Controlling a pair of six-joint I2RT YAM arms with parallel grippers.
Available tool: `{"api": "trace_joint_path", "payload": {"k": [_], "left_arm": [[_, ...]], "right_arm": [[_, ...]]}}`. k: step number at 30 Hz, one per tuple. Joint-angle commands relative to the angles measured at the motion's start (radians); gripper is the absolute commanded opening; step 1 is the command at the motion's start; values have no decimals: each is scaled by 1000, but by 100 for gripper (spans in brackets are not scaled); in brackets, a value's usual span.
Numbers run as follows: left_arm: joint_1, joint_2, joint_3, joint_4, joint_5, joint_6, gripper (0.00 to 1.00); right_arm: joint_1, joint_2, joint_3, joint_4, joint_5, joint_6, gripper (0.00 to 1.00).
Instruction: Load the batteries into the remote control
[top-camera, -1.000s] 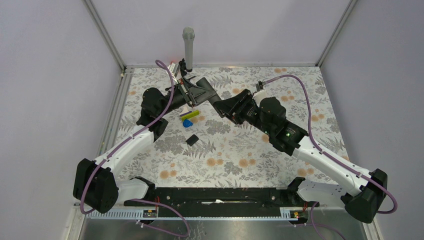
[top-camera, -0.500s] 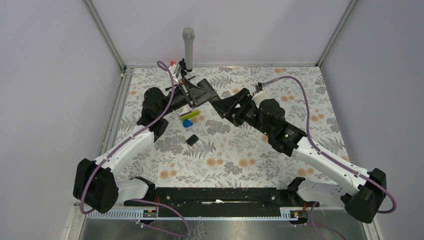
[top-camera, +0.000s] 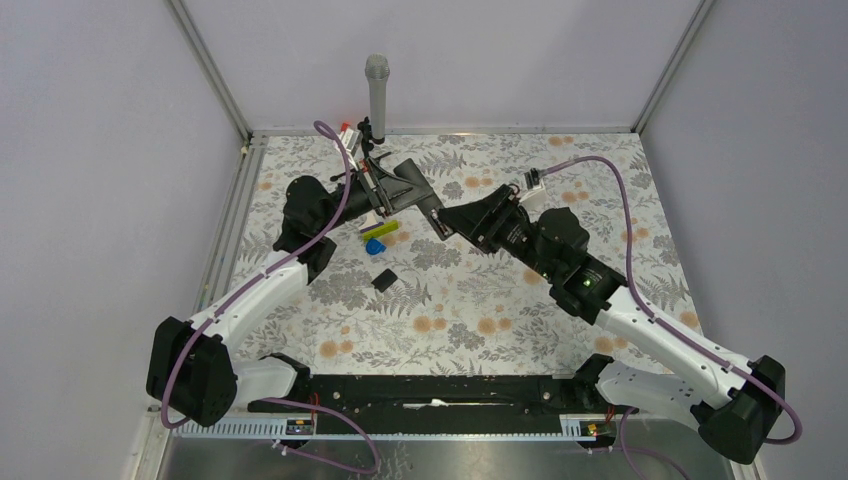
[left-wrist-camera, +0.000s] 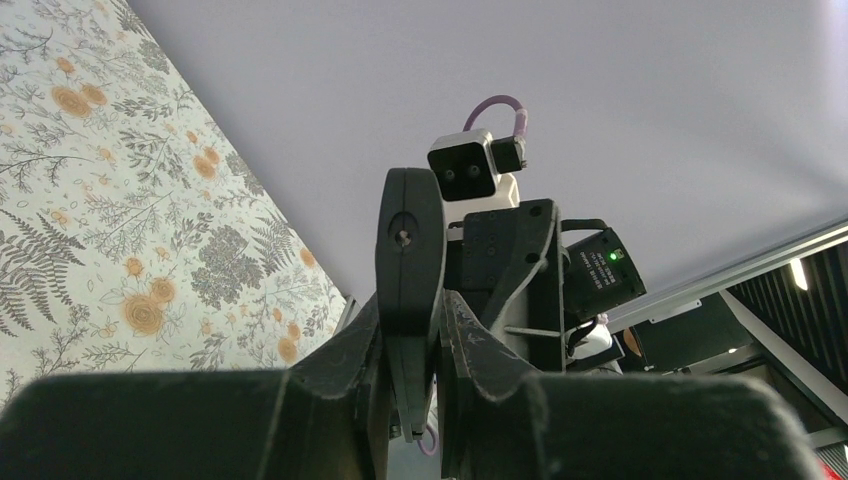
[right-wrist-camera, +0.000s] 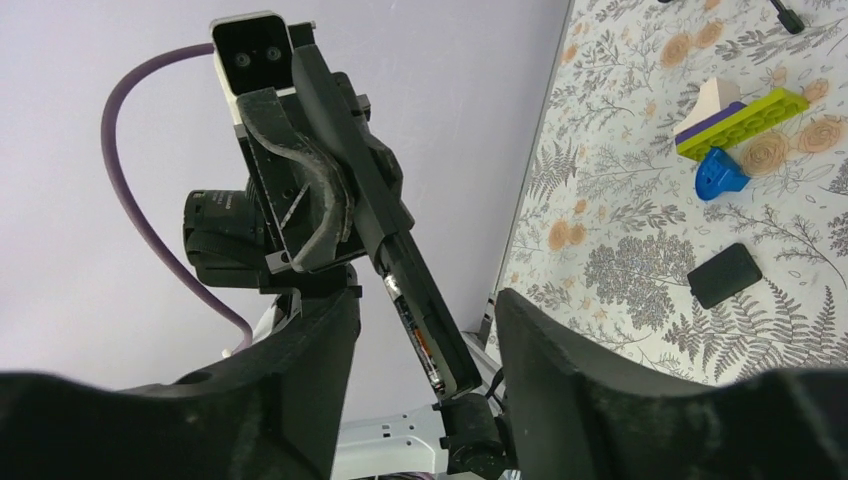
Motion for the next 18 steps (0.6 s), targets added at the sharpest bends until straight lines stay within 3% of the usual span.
{"api": "trace_joint_path", "payload": {"k": [1, 8, 13, 16, 18], "left_arm": [[6, -3, -4, 89, 23, 16, 0], [6, 4, 1, 109, 15, -17, 0], [6, -2, 9, 113, 14, -21, 0], [7, -10, 14, 85, 10, 11, 0], [7, -19, 19, 24, -4, 59, 0]], "right_arm": [[-8, 3, -27, 67, -45, -19, 56], [-8, 18, -34, 71, -54, -26, 40], [-8, 45, -36, 71, -85, -13, 36], [-10, 50, -29, 71, -91, -12, 39], [-15, 43, -21, 71, -97, -22, 54]]}}
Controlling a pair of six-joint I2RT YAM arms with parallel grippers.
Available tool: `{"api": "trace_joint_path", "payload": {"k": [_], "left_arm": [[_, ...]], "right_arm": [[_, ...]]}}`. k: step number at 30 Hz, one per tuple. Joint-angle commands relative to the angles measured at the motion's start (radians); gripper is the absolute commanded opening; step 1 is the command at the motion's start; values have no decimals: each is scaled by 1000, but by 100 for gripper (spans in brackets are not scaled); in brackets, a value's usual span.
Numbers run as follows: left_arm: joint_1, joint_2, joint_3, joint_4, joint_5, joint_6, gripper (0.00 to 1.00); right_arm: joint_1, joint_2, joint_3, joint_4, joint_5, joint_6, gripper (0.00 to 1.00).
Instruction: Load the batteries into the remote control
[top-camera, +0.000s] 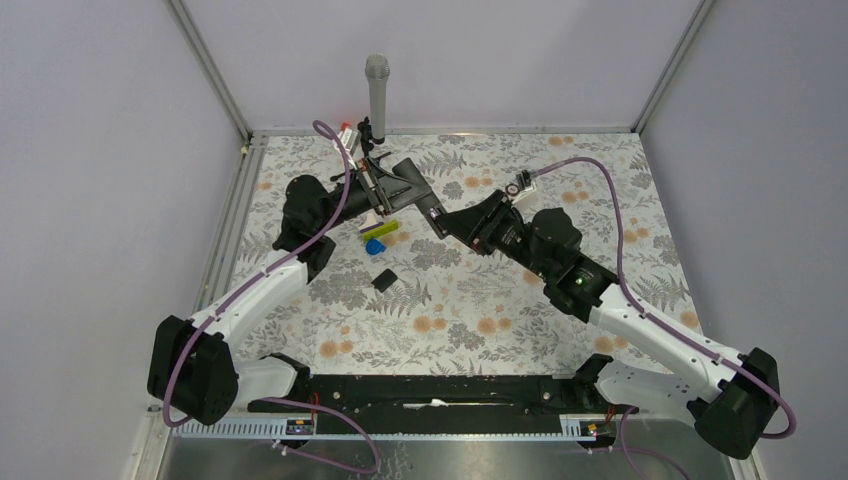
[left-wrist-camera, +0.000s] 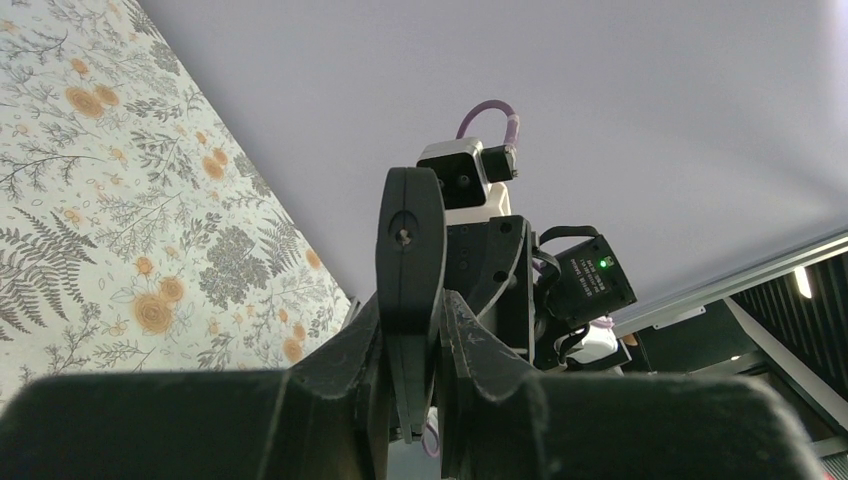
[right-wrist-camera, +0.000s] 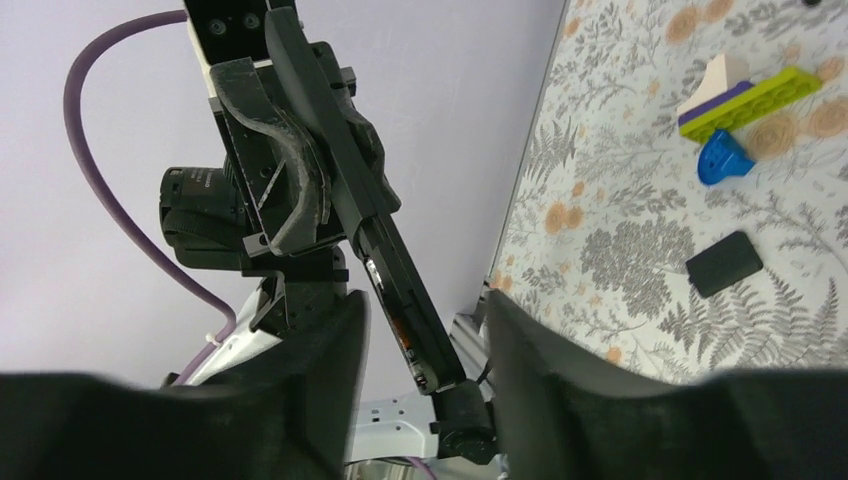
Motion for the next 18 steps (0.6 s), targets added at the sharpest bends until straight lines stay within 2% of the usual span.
{"api": "trace_joint_path", "payload": {"k": [1, 2, 4, 6, 10, 12, 18], "left_arm": [[-1, -31, 26, -16, -15, 89, 0], [0, -37, 29, -57, -24, 119, 0], [3, -51, 34, -165, -48, 186, 0], [12, -67, 36, -246, -72, 242, 0], [48, -98, 30, -356, -84, 299, 0], [71, -120, 34, -435, -103, 347, 0], [126, -189, 61, -733, -229, 505, 0]], "right_arm": [[-9, 5, 23, 7, -49, -34, 66], [-11, 2, 36, 2, -59, -59, 75], [-11, -1, 72, -30, -67, -115, 87], [-14, -9, 97, -82, -58, -179, 93], [-31, -36, 117, -202, 14, -306, 93], [-58, -23, 148, -329, 95, -382, 92], [-160, 147, 195, -539, 245, -616, 86]]}}
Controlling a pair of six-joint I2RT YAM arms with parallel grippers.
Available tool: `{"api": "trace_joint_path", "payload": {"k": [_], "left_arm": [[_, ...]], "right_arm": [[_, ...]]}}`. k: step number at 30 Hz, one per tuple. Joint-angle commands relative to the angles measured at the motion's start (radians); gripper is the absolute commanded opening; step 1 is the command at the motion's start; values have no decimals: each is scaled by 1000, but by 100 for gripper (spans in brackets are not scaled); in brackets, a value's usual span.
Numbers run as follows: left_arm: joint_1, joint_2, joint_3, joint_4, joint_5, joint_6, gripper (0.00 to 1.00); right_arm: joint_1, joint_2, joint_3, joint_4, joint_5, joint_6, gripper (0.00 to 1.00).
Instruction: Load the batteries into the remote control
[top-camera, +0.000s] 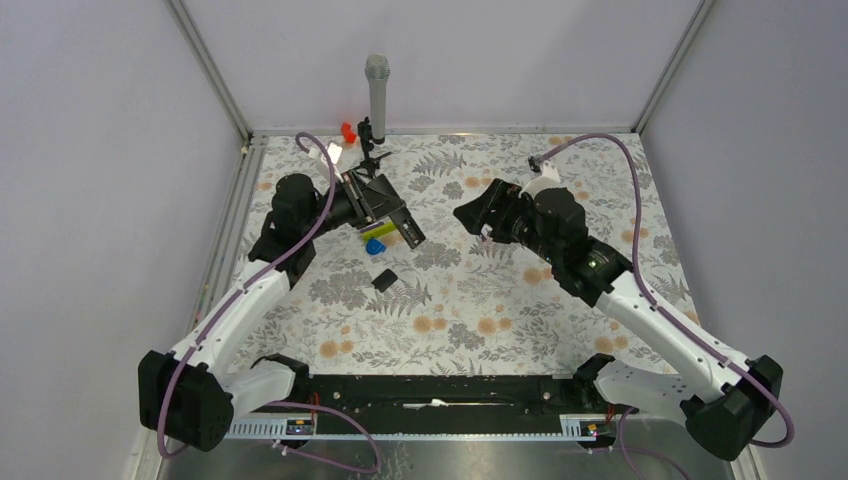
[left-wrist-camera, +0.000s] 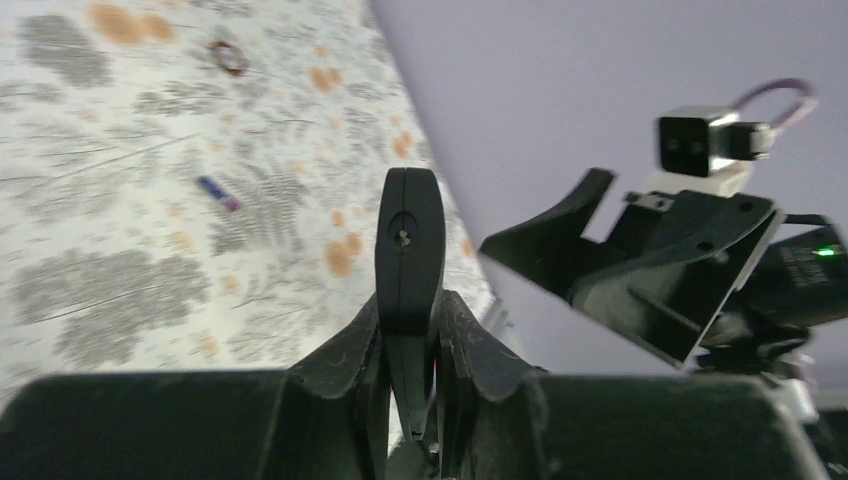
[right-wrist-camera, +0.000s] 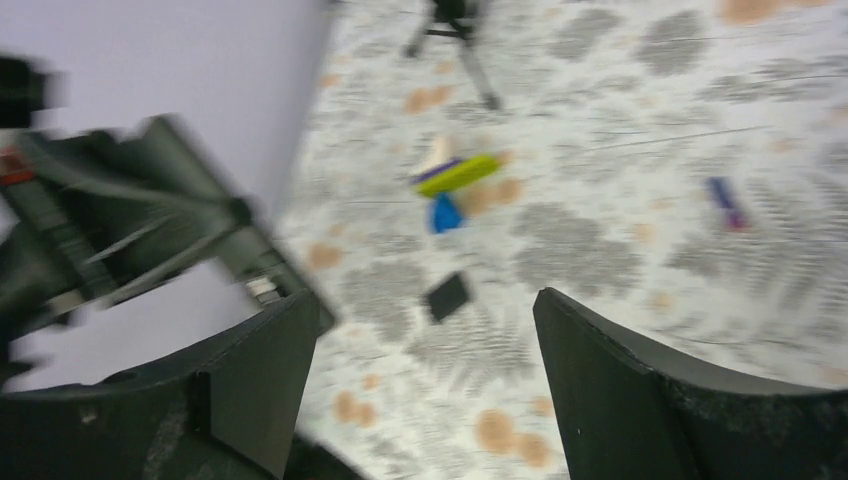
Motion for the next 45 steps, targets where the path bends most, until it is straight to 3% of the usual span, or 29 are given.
{"api": "trace_joint_path", "payload": {"k": [1, 5, 14, 27, 33, 38, 45], "left_arm": [[35, -68, 53, -212, -108, 155, 0], [50, -94, 38, -246, -119, 176, 0], [64, -73, 56, -260, -77, 198, 0], [105, -42, 95, -294, -54, 240, 0], [137, -40, 96, -309, -66, 258, 0], [162, -46, 93, -320, -56, 267, 0], [170, -65, 73, -320, -43, 257, 0]], "right_arm": [[-79, 167, 53, -208, 133, -236, 86], [-124, 387, 128, -321, 140, -340, 87], [-147, 674, 253, -245, 132, -478, 86], [-147, 955, 467, -264, 180, -603, 54], [-149, 1004, 506, -301, 269, -544, 43], [-178, 992, 471, -302, 187, -459, 35], [-233, 960, 402, -323, 140, -252, 7]]}}
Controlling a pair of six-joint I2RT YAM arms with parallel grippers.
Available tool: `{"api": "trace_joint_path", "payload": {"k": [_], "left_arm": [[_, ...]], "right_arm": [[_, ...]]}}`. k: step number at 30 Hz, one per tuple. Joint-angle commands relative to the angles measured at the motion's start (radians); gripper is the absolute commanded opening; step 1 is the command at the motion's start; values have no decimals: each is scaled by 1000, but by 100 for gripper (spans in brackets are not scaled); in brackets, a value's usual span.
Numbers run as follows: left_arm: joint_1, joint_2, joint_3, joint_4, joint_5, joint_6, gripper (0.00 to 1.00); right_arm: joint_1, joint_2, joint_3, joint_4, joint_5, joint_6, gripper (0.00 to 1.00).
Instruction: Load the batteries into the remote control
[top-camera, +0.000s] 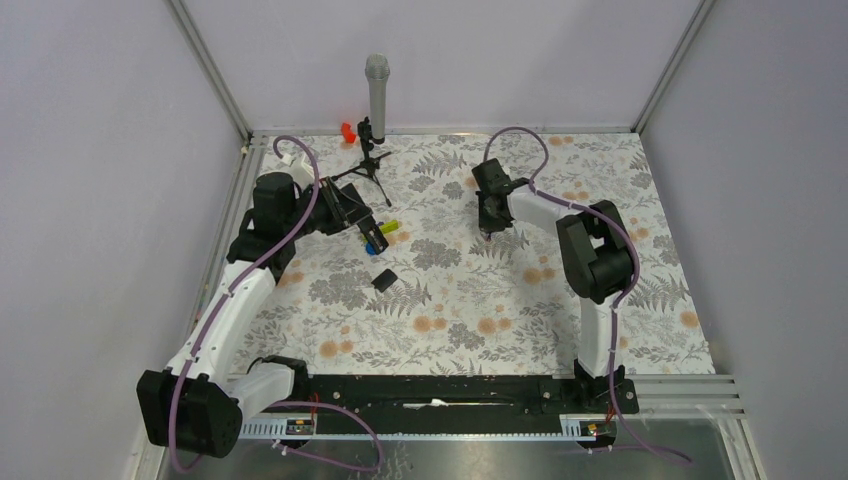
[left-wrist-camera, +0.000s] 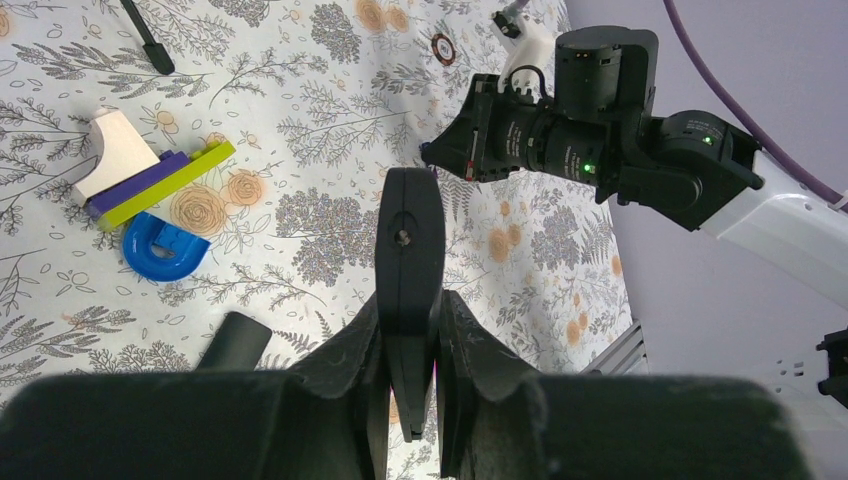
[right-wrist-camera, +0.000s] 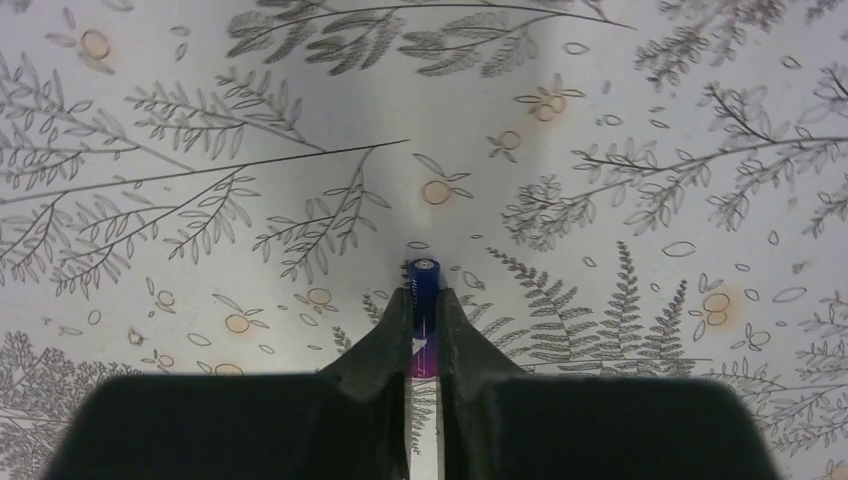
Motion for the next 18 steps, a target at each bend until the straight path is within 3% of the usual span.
{"api": "trace_joint_path", "payload": {"k": [1, 7, 13, 18], "left_arm": [[8, -34, 19, 29, 30, 8, 0], [10, -70, -13, 40, 28, 10, 0], [11, -92, -63, 56, 16, 14, 0], [11, -102, -71, 51, 0, 26, 0]], "right_arm": [[-27, -36, -43, -83, 23, 218, 1], [-18, -240, -324, 37, 6, 620, 0], [65, -393, -440, -31, 33, 889, 0], [125, -455, -510, -31, 51, 1045, 20]]}}
